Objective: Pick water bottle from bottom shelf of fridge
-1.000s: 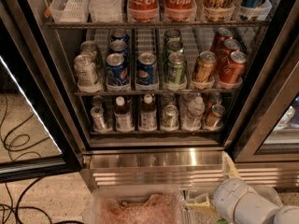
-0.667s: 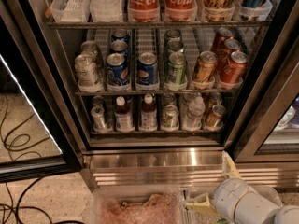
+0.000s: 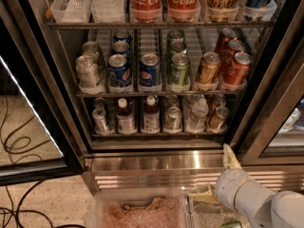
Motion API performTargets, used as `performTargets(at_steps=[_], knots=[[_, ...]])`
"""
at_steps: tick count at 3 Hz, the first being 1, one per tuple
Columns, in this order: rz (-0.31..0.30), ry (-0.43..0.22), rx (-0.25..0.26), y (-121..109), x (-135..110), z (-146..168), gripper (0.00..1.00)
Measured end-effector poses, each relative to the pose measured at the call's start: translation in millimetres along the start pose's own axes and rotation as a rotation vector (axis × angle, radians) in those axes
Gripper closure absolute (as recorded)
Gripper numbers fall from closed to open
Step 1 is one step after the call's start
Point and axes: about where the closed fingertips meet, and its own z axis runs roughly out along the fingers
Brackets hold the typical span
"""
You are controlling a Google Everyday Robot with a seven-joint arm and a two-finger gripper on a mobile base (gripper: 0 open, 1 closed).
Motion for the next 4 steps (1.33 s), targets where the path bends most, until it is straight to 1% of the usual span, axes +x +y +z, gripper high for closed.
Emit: performTargets(at_steps=[1, 2, 3, 4], knots=[[-0.009, 0.048, -0.013, -9.1, 23.8, 35.1, 0.00], [-0.009, 0.048, -0.014, -8.8, 23.6, 36.1, 0.00], [0.015, 0.015, -0.017, -8.7, 22.6, 37.4, 0.00], [0.038, -0.057, -0.004, -20.4, 15.5, 50.6, 0.00]])
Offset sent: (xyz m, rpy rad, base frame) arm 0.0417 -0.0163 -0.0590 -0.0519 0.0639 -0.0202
